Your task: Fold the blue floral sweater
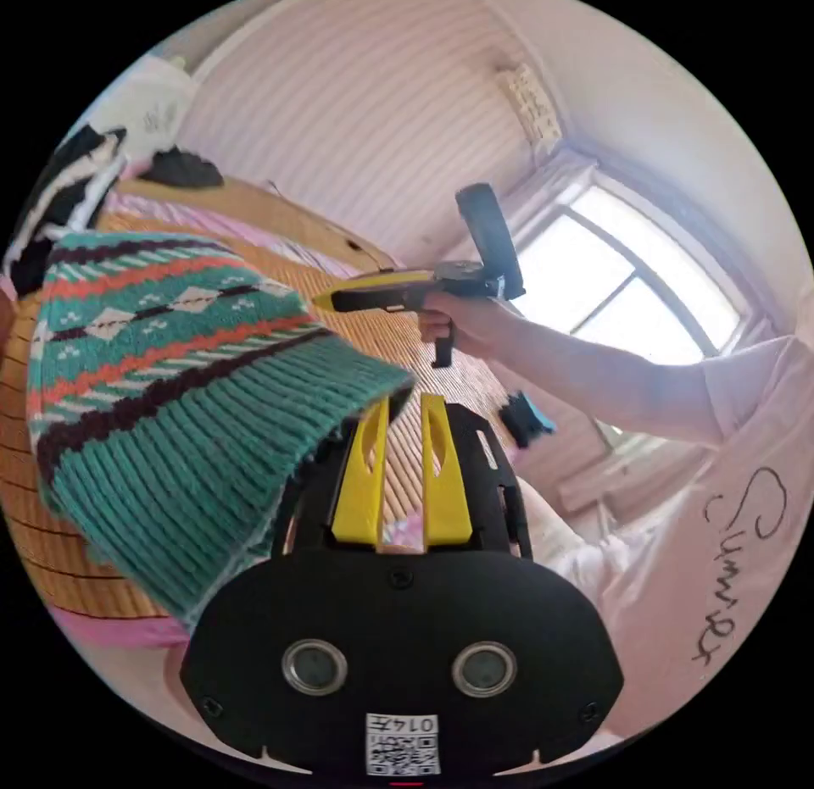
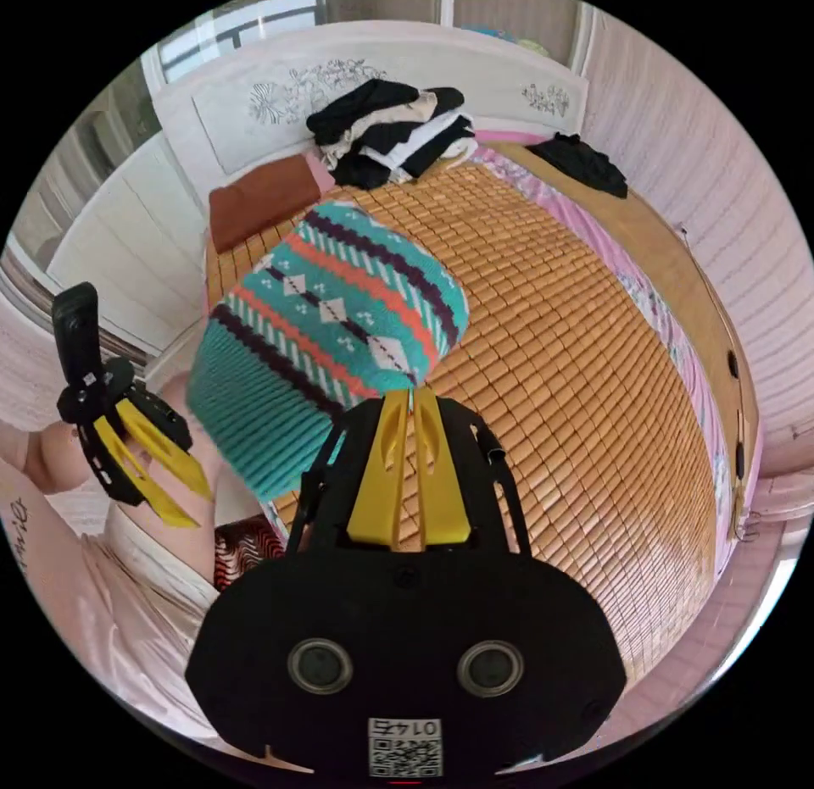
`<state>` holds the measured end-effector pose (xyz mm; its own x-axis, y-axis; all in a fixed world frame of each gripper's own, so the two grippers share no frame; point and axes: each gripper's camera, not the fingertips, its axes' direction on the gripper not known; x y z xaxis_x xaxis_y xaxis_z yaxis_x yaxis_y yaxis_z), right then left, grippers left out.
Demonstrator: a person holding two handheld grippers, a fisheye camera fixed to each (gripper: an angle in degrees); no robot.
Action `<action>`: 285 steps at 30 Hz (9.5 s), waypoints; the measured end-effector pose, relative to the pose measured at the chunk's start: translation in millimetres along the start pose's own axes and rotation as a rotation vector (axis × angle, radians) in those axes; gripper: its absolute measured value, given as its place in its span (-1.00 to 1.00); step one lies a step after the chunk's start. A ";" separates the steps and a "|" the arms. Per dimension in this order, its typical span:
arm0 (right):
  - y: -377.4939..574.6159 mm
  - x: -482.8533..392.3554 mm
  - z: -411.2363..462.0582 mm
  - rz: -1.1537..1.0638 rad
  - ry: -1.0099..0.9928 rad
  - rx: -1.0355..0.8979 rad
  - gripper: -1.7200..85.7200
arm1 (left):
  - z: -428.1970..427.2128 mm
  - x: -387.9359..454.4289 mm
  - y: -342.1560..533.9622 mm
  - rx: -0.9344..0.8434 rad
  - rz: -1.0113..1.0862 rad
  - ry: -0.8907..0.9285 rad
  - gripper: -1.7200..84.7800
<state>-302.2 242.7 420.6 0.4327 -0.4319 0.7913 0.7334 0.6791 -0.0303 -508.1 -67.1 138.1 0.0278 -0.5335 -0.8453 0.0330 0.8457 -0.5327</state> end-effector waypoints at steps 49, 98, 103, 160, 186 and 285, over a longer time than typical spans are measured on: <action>385.0 232.7 -258.7 0.990 -0.414 0.358 -0.84 | 78.1 -27.1 -98.6 -0.396 -0.098 -0.869 -0.98; 249.5 377.1 -457.6 0.736 -0.181 0.340 -0.77 | 135.5 -72.5 -299.3 0.019 0.033 -0.594 -0.71; 170.0 277.4 -444.2 0.252 -0.034 0.253 -0.72 | 223.6 -49.0 -220.3 -0.125 -0.014 -0.516 -0.61; 345.3 289.4 -554.3 0.648 -0.023 0.117 -0.95 | 297.1 -189.4 -151.0 -0.414 -0.128 -0.769 -0.75; 437.1 275.4 -625.9 0.630 -0.069 -0.049 -0.97 | 340.8 -235.8 -79.1 -0.509 -0.201 -0.718 -0.83; 208.2 155.2 -420.2 0.126 0.017 0.154 -0.80 | -28.7 -219.0 -233.4 0.177 -0.441 -0.797 -0.77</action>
<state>138.0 67.6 280.5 0.5253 -0.3470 0.7769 0.5847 0.8105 -0.0334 -550.6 -147.3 446.3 0.6527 -0.7134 -0.2551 0.3539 0.5848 -0.7299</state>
